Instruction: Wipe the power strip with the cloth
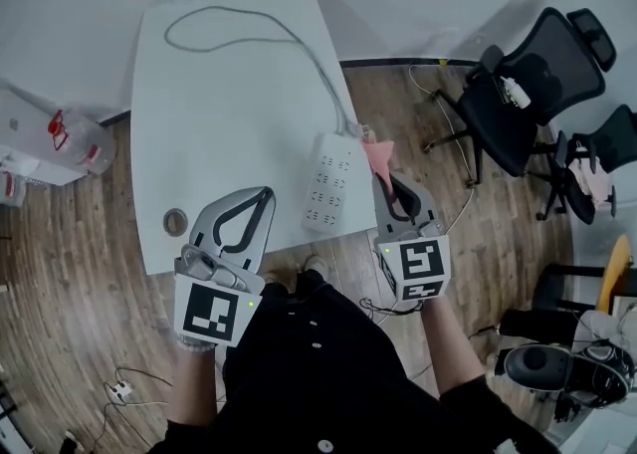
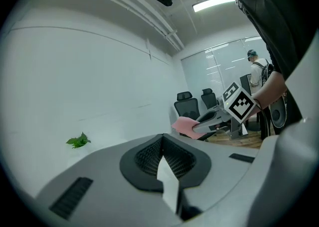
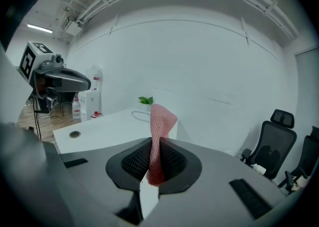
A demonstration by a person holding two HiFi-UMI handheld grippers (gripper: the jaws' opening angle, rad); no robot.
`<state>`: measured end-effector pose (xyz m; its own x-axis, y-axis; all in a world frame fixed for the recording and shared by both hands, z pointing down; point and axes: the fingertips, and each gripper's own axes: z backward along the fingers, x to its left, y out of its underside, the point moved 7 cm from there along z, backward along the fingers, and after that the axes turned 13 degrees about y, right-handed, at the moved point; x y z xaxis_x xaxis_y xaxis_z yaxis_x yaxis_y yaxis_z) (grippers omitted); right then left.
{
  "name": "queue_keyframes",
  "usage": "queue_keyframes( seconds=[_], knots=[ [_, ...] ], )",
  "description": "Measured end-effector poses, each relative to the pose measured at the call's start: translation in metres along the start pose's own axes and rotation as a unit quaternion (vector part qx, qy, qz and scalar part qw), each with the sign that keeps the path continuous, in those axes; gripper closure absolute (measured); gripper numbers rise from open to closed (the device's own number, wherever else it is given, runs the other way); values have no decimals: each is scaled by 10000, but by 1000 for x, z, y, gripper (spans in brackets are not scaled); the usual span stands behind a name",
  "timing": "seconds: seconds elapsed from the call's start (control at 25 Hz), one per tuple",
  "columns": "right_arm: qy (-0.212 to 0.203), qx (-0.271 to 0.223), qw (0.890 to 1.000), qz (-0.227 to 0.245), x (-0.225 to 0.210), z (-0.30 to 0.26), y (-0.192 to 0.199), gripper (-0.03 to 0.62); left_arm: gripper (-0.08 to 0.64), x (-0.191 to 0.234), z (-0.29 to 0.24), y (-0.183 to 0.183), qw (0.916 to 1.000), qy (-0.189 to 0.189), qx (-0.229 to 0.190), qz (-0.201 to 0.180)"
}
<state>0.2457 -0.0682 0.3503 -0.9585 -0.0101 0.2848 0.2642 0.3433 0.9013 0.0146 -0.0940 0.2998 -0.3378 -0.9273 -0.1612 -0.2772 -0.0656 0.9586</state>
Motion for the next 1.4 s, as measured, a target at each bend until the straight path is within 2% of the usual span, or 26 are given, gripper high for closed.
queue_keyframes(
  seconds=[0.16, 0.72, 1.16, 1.4],
  knots=[
    [-226, 189, 9995, 71, -5, -23, 16, 538, 546, 0, -5, 6, 9998, -144, 125, 83],
    [-599, 698, 9950, 389, -10, -99, 54, 538, 546, -14, -14, 2, 9979, -593, 230, 136],
    [-851, 1257, 9841, 920, 1, -150, 101, 538, 546, -15, 10, 13, 9931, -1069, 405, 242],
    [-1074, 1622, 9761, 968, 10, -162, 113, 538, 546, -13, 20, 14, 9916, -1188, 443, 258]
  ],
)
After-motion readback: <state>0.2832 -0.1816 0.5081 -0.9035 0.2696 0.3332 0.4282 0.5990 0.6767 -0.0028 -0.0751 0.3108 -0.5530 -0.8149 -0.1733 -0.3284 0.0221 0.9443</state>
